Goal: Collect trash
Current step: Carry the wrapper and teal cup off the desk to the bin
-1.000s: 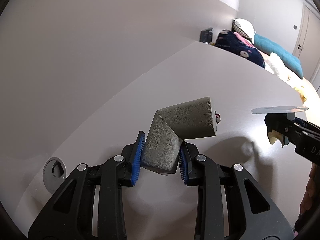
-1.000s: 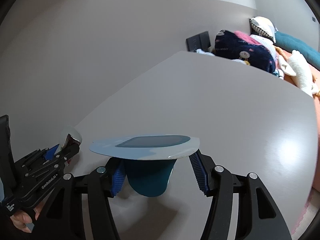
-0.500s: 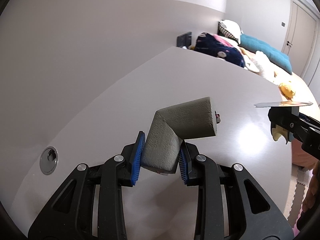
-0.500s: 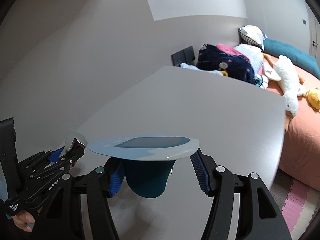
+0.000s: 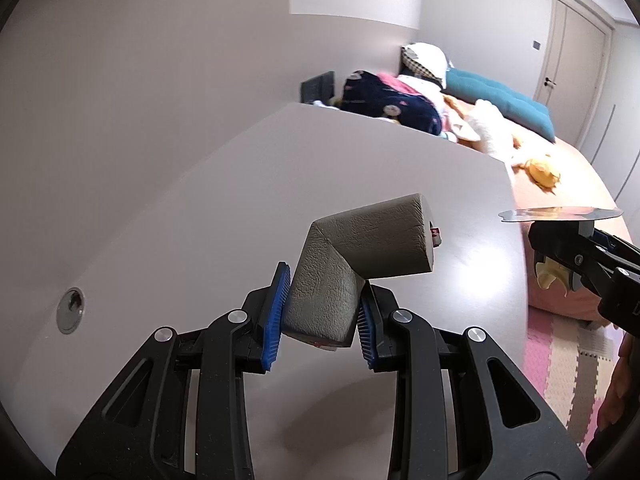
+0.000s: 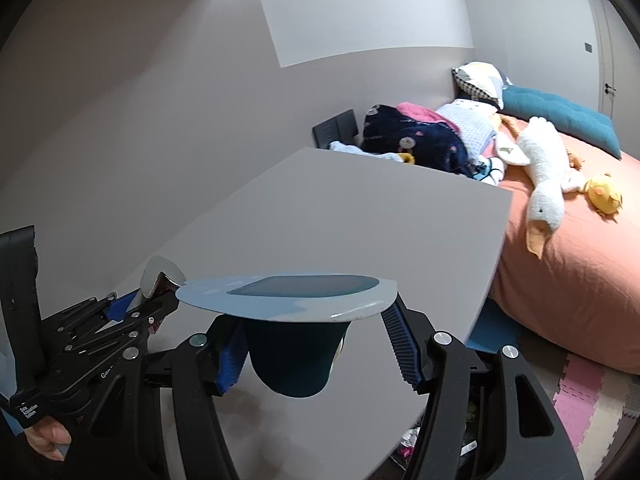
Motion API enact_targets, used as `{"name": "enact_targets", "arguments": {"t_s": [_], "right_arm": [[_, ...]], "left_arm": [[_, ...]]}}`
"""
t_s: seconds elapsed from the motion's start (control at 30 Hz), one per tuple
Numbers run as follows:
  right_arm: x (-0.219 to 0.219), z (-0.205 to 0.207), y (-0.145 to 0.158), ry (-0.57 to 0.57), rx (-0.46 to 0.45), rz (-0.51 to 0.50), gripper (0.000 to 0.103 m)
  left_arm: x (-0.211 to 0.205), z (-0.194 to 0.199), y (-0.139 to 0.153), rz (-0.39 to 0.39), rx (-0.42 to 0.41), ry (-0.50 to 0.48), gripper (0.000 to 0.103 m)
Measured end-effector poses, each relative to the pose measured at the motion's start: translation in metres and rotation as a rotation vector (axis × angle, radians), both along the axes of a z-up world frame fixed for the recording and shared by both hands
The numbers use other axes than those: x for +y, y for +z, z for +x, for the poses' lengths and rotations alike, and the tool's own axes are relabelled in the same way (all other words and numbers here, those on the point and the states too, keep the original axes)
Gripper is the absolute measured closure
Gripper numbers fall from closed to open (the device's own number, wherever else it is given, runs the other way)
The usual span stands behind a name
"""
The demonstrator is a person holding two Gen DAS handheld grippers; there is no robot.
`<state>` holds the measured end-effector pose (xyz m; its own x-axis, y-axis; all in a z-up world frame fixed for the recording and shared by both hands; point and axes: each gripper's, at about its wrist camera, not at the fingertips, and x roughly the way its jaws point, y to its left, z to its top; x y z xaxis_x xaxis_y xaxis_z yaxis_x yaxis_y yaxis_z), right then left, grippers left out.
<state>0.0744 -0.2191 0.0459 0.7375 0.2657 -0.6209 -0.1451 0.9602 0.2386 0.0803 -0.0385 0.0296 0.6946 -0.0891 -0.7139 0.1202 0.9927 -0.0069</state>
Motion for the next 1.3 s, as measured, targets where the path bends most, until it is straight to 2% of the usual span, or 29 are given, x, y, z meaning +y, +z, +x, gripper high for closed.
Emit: {"name": "enact_targets", "arguments": {"t_s": [0.9,1.3], "right_arm": [[-0.108,-0.081,0.012,-0.207,-0.047,0.002,0.040],[-0.156,-0.111,0.007,-0.316,-0.049,0.001,0.040]], "left_arm": [[-0.114,-0.036,0.003,-0.023,-0.008,-0.218,0.072],[-0.164,-0.052,0.000,-0.018,-0.003,-0.335,0.072]]}}
